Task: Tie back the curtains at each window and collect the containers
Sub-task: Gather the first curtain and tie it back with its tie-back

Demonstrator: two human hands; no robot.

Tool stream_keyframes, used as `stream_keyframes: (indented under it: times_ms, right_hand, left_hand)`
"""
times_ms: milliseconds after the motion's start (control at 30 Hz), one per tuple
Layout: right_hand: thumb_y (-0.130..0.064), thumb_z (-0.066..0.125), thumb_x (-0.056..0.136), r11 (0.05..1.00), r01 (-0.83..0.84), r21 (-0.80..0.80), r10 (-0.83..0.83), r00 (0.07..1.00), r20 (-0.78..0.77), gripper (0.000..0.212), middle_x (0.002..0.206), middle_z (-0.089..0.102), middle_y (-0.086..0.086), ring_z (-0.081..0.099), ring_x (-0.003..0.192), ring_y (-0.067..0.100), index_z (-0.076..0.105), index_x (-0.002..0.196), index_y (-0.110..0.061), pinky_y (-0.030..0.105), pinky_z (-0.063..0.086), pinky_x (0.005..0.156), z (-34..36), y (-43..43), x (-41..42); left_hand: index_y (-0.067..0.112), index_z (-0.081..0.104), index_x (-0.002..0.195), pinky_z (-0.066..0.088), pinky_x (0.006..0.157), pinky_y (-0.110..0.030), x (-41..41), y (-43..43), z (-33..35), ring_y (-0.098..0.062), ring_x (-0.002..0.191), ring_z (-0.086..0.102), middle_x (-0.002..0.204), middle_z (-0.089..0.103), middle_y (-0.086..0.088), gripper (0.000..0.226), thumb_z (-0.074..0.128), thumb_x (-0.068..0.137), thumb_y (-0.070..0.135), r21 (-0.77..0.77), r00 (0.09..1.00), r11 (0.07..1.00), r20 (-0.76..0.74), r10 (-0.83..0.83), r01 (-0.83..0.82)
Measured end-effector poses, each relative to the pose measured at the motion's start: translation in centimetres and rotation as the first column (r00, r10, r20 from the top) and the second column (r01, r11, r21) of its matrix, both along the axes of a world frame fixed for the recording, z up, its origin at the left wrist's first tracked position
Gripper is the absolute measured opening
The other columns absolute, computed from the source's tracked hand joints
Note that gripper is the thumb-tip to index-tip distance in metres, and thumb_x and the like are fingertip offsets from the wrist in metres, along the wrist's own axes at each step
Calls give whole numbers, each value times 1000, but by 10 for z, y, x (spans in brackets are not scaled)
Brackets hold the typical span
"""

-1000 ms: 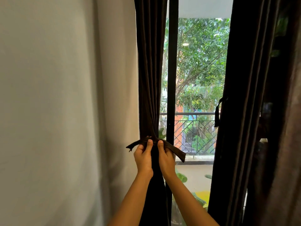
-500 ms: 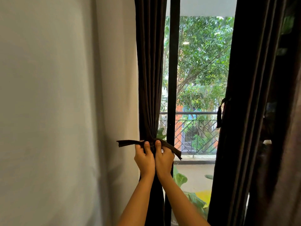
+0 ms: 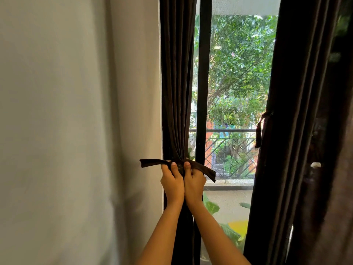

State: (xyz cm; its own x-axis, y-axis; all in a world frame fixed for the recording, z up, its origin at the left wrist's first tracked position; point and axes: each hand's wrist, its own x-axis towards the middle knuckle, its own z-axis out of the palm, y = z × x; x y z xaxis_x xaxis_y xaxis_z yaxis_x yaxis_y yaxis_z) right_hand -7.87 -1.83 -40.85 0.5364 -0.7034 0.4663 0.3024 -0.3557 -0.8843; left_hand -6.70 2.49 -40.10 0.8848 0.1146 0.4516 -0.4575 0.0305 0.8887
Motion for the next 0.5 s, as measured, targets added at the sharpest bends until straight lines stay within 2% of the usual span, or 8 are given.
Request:
stream_keyframes:
  times_ms: [67, 200, 267, 333, 433, 500]
  right_hand:
    - [-29, 47, 98, 1000, 3, -13, -3, 1000, -15, 36, 60, 59, -4, 54, 55, 3, 58, 66, -19, 11, 37, 49, 0, 0, 2]
    - [-28, 46, 99, 1000, 2, -12, -2, 999, -38, 35, 63, 59, -7, 55, 62, 2, 57, 67, -23, 17, 38, 55, 2, 1, 4]
    - [-26, 46, 99, 1000, -6, 21, 6, 1000, -30, 32, 67, 60, -9, 57, 66, 1, 59, 70, -22, 18, 40, 60, 3, 3, 4]
    - [-24, 47, 99, 1000, -1, 32, 2, 1000, -25, 29, 71, 61, -10, 58, 70, 4, 65, 79, -15, 22, 45, 68, 4, 4, 5]
    - [-25, 47, 98, 999, 43, -15, -43, 998, -45, 26, 93, 65, 1, 60, 94, 19, 67, 97, -8, 32, 46, 86, 2, 3, 12]
    - [-27, 49, 97, 996, 66, -54, -70, 994, -83, 27, 107, 65, 5, 57, 105, 22, 66, 105, -8, 30, 43, 91, 1, -1, 16]
  left_hand:
    - [3, 50, 114, 53, 80, -34, 1, 0, 1, -27, 88, 65, 98, 66, -13, 25, 40, 100, 21, 0, 1000, 1000, -8, -15, 15]
    - [7, 48, 119, 49, 72, -18, 7, 2, -1, -18, 86, 62, 97, 63, -4, 26, 38, 100, 24, -10, 998, 998, -38, -58, 58]
    - [11, 52, 120, 51, 81, -24, 10, 3, -3, -18, 92, 63, 100, 64, -2, 29, 38, 101, 27, -8, 994, 996, -58, -94, 93]
    - [9, 57, 114, 51, 85, -30, 13, 3, -4, -18, 91, 62, 100, 66, -5, 31, 37, 101, 29, 17, 991, 994, -84, -107, 109]
    - [2, 60, 102, 50, 81, -35, 17, 5, -5, -19, 81, 60, 94, 66, -11, 36, 38, 100, 30, 34, 992, 995, -98, -86, 90]
    - [0, 60, 100, 50, 80, -36, 19, 6, -6, -25, 85, 61, 95, 65, -15, 38, 38, 100, 31, 49, 994, 996, -86, -73, 77]
